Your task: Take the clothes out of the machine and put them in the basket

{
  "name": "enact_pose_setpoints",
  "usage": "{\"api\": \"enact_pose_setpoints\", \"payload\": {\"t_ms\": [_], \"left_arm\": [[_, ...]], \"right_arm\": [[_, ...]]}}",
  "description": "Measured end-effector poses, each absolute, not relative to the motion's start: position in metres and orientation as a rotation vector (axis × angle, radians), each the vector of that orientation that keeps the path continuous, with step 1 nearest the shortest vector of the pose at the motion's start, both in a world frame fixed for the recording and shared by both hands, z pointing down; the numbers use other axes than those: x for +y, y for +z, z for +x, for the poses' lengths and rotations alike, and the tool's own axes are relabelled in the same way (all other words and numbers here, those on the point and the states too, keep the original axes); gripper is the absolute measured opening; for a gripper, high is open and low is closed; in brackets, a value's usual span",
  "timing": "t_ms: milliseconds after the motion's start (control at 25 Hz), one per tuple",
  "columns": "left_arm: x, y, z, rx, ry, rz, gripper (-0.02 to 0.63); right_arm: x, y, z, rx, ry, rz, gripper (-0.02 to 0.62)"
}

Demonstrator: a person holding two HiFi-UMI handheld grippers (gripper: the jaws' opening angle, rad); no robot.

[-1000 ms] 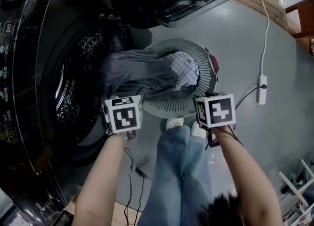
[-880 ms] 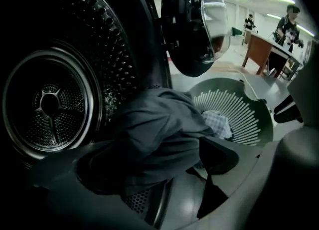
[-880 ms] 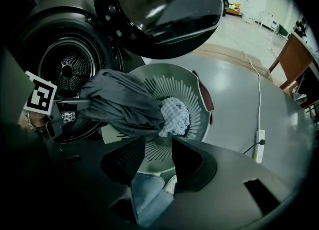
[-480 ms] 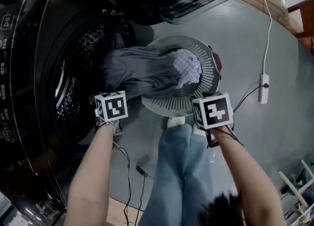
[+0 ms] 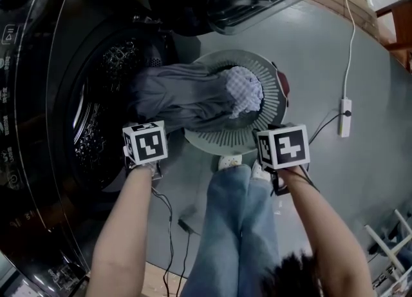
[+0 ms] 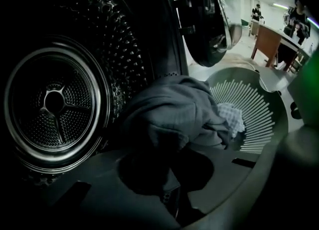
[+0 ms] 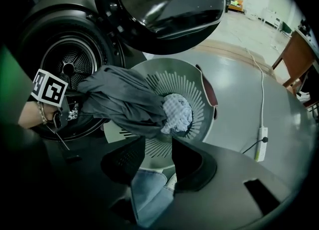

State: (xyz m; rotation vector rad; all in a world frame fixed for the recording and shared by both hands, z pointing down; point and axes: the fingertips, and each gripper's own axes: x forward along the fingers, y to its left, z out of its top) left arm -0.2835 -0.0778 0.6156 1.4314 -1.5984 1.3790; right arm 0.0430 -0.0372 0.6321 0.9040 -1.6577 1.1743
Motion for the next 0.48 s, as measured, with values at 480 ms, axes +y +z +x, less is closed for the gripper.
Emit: {"api": "enact_pose_setpoints", "payload": {"t_ms": [480], "left_arm": [[-0.116, 0.586, -0.122, -1.283, 1.034, 1.838, 0.028]], "right_arm": [[-0.043, 0.629, 0.034, -1.678, 1.211, 0.927, 0.167]]}}
